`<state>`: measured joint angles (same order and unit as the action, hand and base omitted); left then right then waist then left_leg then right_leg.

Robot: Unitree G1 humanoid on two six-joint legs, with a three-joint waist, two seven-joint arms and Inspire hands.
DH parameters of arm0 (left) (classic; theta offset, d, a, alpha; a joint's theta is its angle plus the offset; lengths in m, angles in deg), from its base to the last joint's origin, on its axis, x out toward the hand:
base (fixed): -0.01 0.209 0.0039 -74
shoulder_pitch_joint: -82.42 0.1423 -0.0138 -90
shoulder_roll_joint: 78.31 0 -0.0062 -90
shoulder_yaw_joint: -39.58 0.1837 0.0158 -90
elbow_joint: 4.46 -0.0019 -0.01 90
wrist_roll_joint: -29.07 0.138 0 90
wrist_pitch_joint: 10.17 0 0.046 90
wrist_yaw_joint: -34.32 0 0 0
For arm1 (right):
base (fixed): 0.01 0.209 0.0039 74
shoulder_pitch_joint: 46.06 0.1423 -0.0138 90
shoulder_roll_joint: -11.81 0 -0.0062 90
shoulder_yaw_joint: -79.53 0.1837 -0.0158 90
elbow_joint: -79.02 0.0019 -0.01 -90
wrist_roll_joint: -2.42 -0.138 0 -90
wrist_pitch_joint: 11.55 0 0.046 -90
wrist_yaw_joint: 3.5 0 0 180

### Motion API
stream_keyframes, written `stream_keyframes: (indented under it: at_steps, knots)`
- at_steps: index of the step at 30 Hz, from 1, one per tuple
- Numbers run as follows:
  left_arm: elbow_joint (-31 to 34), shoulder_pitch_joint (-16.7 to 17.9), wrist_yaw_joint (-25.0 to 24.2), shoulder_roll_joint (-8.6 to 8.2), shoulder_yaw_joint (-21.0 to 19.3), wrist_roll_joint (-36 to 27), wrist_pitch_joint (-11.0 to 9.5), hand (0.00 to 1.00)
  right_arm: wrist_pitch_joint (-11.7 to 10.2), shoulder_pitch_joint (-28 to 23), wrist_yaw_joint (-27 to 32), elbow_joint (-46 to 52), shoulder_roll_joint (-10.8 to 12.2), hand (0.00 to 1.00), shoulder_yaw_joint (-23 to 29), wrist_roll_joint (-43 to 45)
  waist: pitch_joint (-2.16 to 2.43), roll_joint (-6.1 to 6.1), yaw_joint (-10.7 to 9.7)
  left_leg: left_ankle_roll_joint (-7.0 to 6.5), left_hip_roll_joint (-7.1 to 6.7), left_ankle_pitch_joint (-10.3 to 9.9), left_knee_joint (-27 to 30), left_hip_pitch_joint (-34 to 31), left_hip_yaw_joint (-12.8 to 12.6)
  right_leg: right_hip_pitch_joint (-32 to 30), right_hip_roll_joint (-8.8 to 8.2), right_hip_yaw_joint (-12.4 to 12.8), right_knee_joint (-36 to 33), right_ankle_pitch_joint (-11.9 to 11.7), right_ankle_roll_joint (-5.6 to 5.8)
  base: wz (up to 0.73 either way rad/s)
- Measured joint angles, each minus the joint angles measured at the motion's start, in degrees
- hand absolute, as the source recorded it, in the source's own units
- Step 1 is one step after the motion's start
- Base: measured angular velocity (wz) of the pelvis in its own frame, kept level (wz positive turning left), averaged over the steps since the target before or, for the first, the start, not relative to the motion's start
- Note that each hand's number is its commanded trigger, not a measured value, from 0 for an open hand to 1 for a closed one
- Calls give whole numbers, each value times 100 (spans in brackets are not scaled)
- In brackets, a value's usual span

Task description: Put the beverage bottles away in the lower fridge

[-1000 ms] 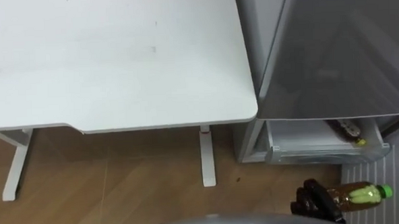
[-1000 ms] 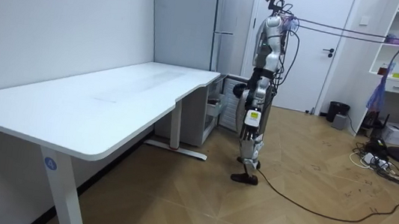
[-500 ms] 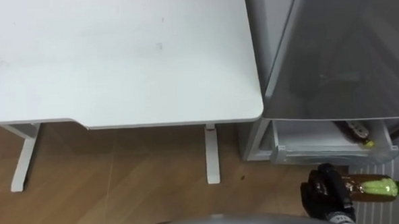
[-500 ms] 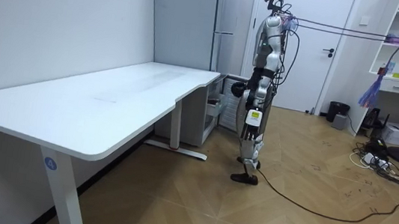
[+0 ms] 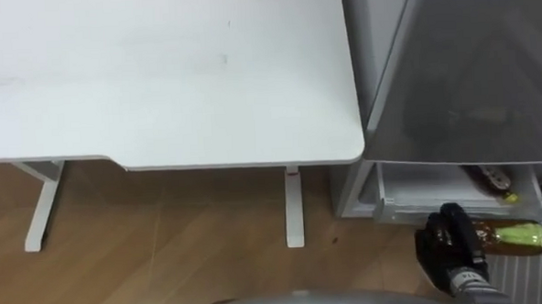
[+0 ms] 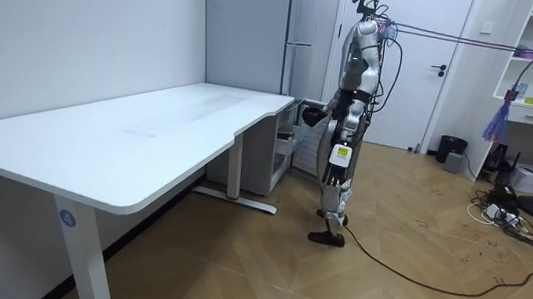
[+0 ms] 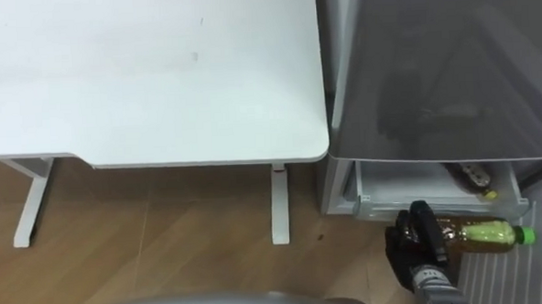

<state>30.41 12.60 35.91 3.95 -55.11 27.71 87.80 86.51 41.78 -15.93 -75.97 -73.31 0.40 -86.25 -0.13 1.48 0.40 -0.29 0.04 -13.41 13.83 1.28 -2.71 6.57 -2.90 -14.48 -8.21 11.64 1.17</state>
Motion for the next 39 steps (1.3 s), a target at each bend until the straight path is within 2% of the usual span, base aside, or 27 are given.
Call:
stream_keyframes:
  at_steps: [3,7,8,9,11,16,18,21,27,30,35,39]
  knots:
    - [-6,-101,3,16,-2,228,51,0,-61,344,153,30,-20,100,12,-59,3,20,3,-4,-2,60,-12,-194,32,-221,-15,-14,-115,-5,-8,5]
    - [-10,-453,-13,38,51,348,76,0,-103,845,220,-59,-56,100,10,-194,-29,0,-3,-7,-15,165,-3,-560,125,-599,-47,-129,-257,-23,-36,13]
    - [-13,-609,-14,60,76,325,76,0,-96,927,264,-98,-77,100,6,-217,-43,-1,9,-10,-25,219,-6,-699,137,-740,-58,-148,-263,-41,-62,7]
    - [-24,-751,-30,96,175,316,77,0,-98,1086,326,-186,-99,100,6,-218,-85,-15,9,-8,-26,276,-24,-823,139,-884,-64,-145,-286,-76,-82,0]
    - [-45,-957,-114,144,292,324,75,0,-98,1278,371,-271,-135,100,6,-220,-107,-35,19,-13,-27,333,-27,-999,138,-1094,-77,-145,-367,-93,-97,0]
    - [-113,-1195,-220,215,480,330,31,0,-95,1695,373,-475,-262,100,-82,-199,-111,-26,44,-35,-37,442,-16,-1405,87,-1598,-114,-96,-539,-134,-115,-4]
    - [-289,-1343,-225,281,539,319,24,0,-67,1985,373,-790,-368,100,-81,-205,-118,-36,132,-38,-45,506,-19,-1594,87,-1846,-139,-95,-660,-138,-121,0]
    - [-322,-1386,-238,389,559,317,45,0,-39,2381,394,-1141,-494,100,-70,-202,-143,-65,174,-39,-52,586,-9,-1832,82,-2130,-164,-95,-773,-151,-145,1]
    - [-335,-1597,-245,396,566,315,11,0,-34,2656,443,-1254,-569,100,-64,-204,-211,-172,342,-73,-65,673,95,-2204,-37,-2567,-221,9,-995,-156,-162,-2]
    - [-335,-1688,-242,403,684,312,-75,0,-33,2833,479,-1293,-587,100,-63,-189,-221,-186,415,-75,-57,672,213,-2425,-50,-2781,-221,30,-1062,-164,-174,-1]
    - [-334,-1693,-258,410,722,311,-90,0,-32,3002,480,-1278,-655,100,-64,-60,-218,-176,460,-75,-32,671,390,-2723,-52,-3042,-219,31,-1177,-173,-195,0]
    - [-435,-1693,-321,428,723,307,-94,0,-32,3053,493,-1277,-714,100,-101,-43,-218,-176,545,-76,18,672,423,-2777,-257,-3135,-229,71,-1262,-164,-213,-5]
